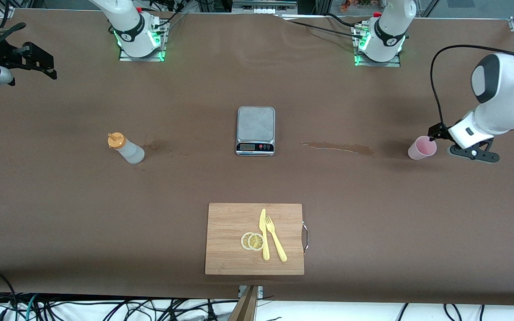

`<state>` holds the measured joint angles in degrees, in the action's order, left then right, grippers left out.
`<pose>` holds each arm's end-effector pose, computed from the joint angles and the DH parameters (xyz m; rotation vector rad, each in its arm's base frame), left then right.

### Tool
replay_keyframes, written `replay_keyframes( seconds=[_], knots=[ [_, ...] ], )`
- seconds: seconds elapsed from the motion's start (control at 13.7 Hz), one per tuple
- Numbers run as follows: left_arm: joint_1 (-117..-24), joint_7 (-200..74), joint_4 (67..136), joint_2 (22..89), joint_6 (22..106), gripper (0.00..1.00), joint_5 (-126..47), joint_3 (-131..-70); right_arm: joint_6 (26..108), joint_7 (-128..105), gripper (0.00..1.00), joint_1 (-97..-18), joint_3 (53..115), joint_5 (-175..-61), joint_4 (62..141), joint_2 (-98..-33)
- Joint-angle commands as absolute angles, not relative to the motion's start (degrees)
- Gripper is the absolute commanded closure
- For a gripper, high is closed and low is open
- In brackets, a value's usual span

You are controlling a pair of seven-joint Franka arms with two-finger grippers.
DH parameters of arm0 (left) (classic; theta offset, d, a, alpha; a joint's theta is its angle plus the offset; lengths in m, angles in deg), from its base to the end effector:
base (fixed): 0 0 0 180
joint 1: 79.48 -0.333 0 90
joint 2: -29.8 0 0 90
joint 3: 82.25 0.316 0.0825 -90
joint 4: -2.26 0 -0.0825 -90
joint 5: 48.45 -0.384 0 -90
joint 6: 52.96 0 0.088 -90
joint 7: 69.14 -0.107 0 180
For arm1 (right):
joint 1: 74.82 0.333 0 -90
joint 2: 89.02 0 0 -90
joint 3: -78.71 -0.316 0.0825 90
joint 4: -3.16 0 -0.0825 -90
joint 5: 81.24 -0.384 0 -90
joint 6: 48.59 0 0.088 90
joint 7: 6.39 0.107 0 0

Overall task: Add sauce to pink cup with both arms
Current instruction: 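Lower the left gripper over the pink cup and grasp it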

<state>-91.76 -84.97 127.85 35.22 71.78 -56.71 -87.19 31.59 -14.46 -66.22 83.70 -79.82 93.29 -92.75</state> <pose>0.5268 0.0736 0.3345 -3.0323 0.3609 0.1951 0.5151 0.0278 0.6441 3.1064 0.3139 -0.1711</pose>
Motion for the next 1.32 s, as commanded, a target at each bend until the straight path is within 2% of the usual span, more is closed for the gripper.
replay_keyframes(
  seconds=[0.0,0.37,0.51,0.59,0.66,0.95,1.02,1.1,1.24],
  knots=[
    [-94.7,-86.2,133.5,33.6,78.5,0.00,-61.0,-87.6,30.5,-15.4,0.00,-66.2,83.8,-79.6,91.8,-92.3],
    [-96.4,-86.2,134.6,38.6,87.4,0.00,-62.6,-87.5,30.8,-15.4,0.00,-66.3,84.0,-79.7,91.8,-92.3],
    [-97.1,-86.2,135.6,40.5,91.4,0.04,-63.0,-87.5,30.9,-15.4,0.00,-66.3,84.2,-79.7,91.8,-92.3],
    [-97.4,-86.2,136.0,41.5,93.0,0.12,-63.0,-87.6,30.9,-15.4,0.00,-66.1,84.9,-79.8,91.8,-92.4],
    [-97.4,-86.2,136.1,42.6,94.6,0.25,-63.0,-87.6,31.1,-15.4,0.00,-66.2,84.9,-80.6,91.8,-92.3],
    [-97.8,-86.1,136.6,43.9,96.2,0.87,-63.0,-87.6,31.3,-15.5,0.00,-66.3,84.9,-80.9,91.8,-92.4],
    [-97.8,-86.1,136.6,43.8,96.1,0.97,-63.0,-87.6,31.3,-15.5,0.00,-66.3,85.0,-81.0,91.9,-92.4],
    [-97.8,-86.1,136.6,43.8,95.8,1.00,-63.0,-87.7,31.4,-15.5,0.00,-66.3,85.0,-81.0,92.0,-92.4],
    [-97.8,-86.0,136.6,43.3,95.4,1.00,-63.0,-87.8,31.4,-15.5,0.00,-66.2,84.9,-80.9,92.2,-92.4]
  ],
)
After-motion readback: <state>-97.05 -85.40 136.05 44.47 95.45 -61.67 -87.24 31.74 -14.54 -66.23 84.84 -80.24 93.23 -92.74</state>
